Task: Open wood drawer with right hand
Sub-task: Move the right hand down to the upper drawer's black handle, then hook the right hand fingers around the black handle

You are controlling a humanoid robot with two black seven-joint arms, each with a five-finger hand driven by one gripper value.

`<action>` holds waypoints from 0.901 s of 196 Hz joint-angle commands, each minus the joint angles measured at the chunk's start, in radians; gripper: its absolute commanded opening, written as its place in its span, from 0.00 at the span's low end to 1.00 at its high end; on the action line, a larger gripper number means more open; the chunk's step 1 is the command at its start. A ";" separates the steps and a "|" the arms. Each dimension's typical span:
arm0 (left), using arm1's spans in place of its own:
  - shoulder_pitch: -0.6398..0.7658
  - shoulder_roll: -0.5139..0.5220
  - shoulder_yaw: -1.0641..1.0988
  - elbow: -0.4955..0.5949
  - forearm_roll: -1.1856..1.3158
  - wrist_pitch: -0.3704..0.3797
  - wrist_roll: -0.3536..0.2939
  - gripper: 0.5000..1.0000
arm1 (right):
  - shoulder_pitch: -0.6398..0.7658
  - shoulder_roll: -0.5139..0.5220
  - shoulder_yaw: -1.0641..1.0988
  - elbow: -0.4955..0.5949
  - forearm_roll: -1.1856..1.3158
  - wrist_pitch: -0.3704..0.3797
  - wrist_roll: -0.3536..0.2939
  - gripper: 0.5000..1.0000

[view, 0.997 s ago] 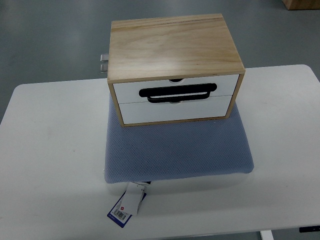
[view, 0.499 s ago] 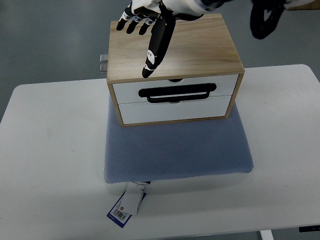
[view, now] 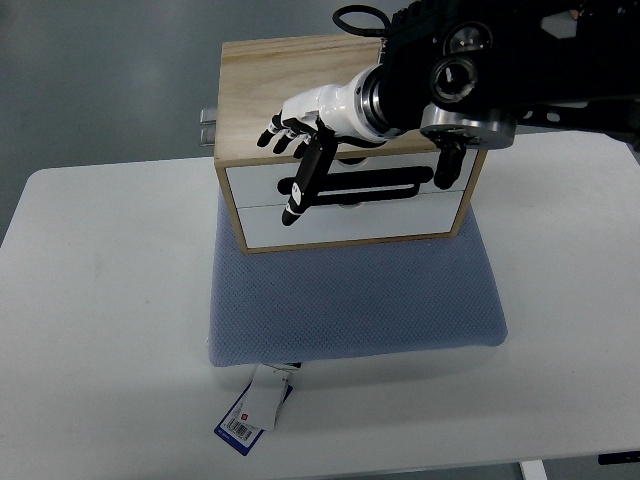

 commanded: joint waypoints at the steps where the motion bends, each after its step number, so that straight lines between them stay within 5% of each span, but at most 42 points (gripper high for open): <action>1: 0.000 0.000 0.000 0.000 0.000 0.000 0.000 1.00 | -0.020 0.001 -0.002 -0.004 -0.014 0.006 0.000 0.88; 177: 0.000 0.000 0.000 0.006 -0.001 0.000 0.000 1.00 | -0.183 -0.065 -0.087 -0.076 -0.306 0.225 0.000 0.88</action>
